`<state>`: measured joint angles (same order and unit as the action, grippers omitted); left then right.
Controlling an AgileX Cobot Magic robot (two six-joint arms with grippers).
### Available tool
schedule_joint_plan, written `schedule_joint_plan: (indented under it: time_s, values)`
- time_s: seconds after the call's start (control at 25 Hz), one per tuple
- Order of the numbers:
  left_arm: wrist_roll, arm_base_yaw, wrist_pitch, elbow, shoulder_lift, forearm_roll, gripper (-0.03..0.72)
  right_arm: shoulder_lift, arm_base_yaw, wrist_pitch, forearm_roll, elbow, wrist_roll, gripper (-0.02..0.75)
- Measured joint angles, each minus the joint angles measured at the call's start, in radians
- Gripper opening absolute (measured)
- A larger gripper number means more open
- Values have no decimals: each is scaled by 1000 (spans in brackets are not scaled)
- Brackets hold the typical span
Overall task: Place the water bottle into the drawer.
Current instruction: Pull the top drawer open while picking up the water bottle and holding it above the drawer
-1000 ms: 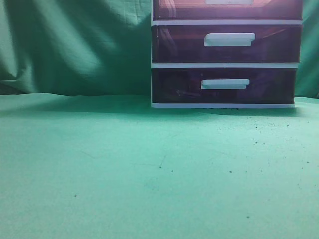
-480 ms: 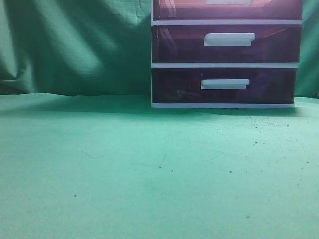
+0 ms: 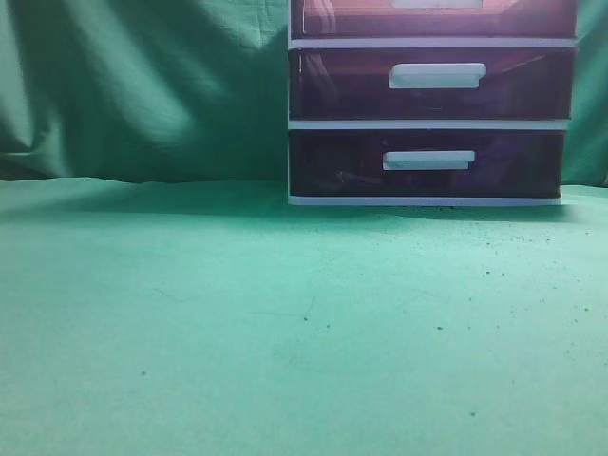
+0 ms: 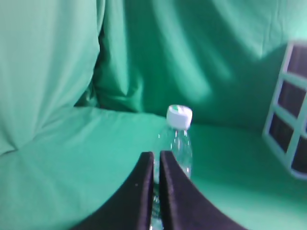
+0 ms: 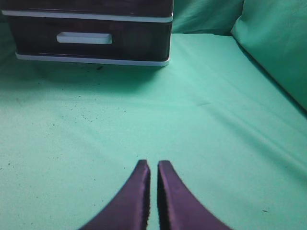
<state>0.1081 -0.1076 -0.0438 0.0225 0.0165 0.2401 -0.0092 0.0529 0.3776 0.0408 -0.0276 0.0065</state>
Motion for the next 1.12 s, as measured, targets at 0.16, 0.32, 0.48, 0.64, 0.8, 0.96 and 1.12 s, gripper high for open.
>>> schedule_joint_plan:
  time_s: [0.16,0.32,0.48,0.64,0.8,0.96,1.12]
  values:
    - [-83,0,-105,0,0,50,0,0,0,0,0,0,0,47]
    - [-197,0,-79,-28,-4,-37,0,0,0,0,0,0,0,47]
    - [-289,0,-42,-121,-110,-82,0,0,0,0,0,0,0,47]
    - [-360,0,-14,-167,-258,-91,0,0,0,0,0,0,0,47]
    - [-371,24,-12,-182,-403,-131,0,0,0,0,0,0,0,47]
    - [-371,115,10,-247,-590,-322,219,0,0,0,0,0,0,47]
    - [-371,191,14,-329,-800,-406,570,0,0,0,0,0,0,47]
